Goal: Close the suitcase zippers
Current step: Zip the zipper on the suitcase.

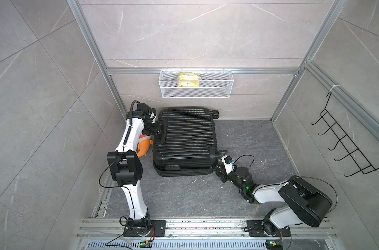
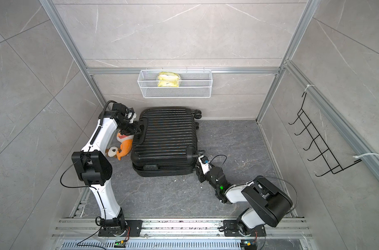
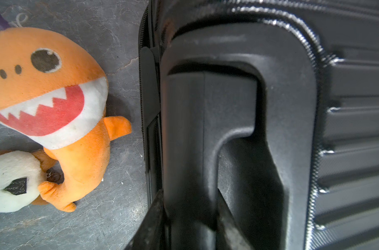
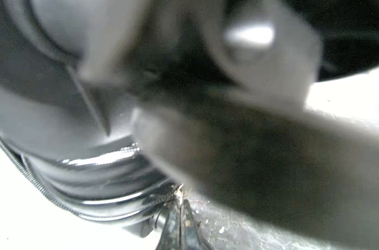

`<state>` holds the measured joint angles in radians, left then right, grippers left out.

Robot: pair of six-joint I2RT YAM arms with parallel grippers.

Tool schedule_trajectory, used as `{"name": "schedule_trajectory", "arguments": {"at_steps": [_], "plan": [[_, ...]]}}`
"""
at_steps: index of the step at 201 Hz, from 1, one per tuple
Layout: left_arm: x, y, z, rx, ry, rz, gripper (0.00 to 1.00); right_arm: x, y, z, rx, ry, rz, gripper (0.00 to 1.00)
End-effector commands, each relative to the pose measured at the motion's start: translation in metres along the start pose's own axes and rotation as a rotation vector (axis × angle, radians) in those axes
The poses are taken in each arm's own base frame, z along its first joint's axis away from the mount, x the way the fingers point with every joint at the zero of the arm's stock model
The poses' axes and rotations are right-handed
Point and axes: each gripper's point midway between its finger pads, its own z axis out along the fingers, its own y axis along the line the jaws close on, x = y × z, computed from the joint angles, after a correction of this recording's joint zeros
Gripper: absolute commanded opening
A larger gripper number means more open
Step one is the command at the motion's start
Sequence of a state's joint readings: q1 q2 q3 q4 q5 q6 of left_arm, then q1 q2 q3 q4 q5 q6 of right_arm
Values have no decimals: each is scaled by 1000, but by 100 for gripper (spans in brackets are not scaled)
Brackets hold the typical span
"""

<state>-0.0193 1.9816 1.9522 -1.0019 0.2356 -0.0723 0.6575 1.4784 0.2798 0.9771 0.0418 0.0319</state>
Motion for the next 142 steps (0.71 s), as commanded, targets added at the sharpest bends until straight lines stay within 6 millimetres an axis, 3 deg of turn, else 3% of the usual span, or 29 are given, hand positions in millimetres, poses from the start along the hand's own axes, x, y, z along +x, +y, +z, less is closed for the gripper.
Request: {"name": "schedule_trajectory", "arguments": {"at_steps": [1, 95, 142], "plan": [[-1, -68, -46, 250, -61, -19, 0, 19, 22, -8, -91, 97, -32, 0], [-29, -44, -59, 144, -300, -319, 0, 4, 77, -41, -316, 173, -84, 0], [-44, -53, -80, 188, -373, -403, 0, -3, 101, -55, -423, 195, -92, 0]]}}
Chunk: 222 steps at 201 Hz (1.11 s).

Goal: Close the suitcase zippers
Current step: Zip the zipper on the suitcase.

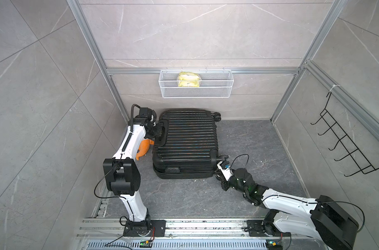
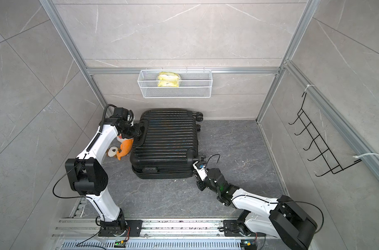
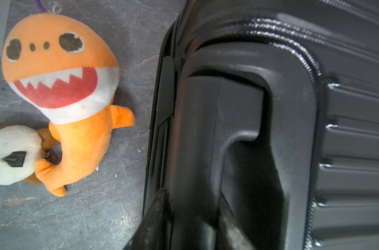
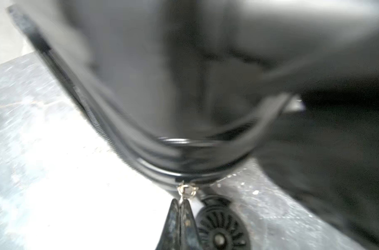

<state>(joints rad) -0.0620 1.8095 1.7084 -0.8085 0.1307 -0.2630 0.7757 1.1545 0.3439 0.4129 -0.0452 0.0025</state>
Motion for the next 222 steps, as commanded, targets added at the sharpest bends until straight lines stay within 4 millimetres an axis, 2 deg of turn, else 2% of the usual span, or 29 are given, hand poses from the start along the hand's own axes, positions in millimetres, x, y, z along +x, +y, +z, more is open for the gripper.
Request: {"name": "schedule_trajectory", "arguments": {"at_steps": [1, 31, 88, 101, 124, 156, 222], "plan": [[-56, -51, -65, 248, -227, -300, 0, -7, 49, -9, -230, 11, -37, 0], [-55, -59, -72, 254, -261, -325, 0, -17, 59, -10, -248, 11, -43, 0], [-39, -68, -81, 262, -328, -453, 0, -36, 86, -4, -281, 5, -84, 0], [-32, -72, -83, 240, -348, -489, 0, -40, 92, -2, -279, 1, -88, 0], [-20, -89, -86, 234, -365, -495, 0, -44, 103, 1, -283, 5, -99, 0], [4, -106, -80, 242, -336, -597, 0, -48, 118, 5, -281, 11, -115, 0], [48, -143, -76, 176, -352, -736, 0, -66, 161, -4, -350, -46, -167, 0]]}}
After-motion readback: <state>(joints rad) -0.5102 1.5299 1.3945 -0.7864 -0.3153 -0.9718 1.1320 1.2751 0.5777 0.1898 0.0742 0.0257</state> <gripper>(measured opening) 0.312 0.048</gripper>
